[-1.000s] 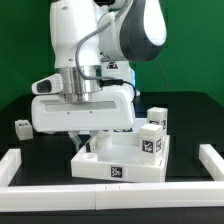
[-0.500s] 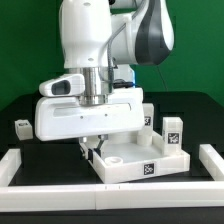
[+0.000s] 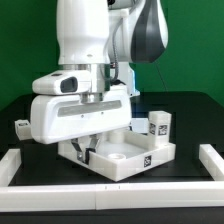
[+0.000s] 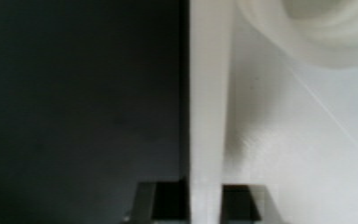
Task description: Assemble square table
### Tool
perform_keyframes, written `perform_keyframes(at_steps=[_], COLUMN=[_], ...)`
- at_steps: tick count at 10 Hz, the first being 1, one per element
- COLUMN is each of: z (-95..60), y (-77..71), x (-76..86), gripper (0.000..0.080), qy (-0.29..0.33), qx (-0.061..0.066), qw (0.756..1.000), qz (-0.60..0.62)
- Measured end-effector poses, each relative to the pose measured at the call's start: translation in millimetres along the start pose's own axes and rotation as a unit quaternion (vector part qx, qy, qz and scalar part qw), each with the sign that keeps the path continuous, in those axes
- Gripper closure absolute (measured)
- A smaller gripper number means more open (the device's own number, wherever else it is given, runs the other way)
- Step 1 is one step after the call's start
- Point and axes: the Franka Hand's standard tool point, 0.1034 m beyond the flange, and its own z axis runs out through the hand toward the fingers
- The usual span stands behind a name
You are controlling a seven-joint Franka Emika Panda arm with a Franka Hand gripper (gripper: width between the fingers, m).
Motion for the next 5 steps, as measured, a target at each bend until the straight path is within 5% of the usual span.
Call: perform_keyframes(at_steps=[2,5], z=[-0.6,-0.9], y=[6.1,7.2], x=[14.6,16.4], gripper=[0.0734,0.0732], qy=[0.006,-0.001], qx=[-0.018,-0.021], qw=[0.992,0.976], qz=[-0.127,-0.215])
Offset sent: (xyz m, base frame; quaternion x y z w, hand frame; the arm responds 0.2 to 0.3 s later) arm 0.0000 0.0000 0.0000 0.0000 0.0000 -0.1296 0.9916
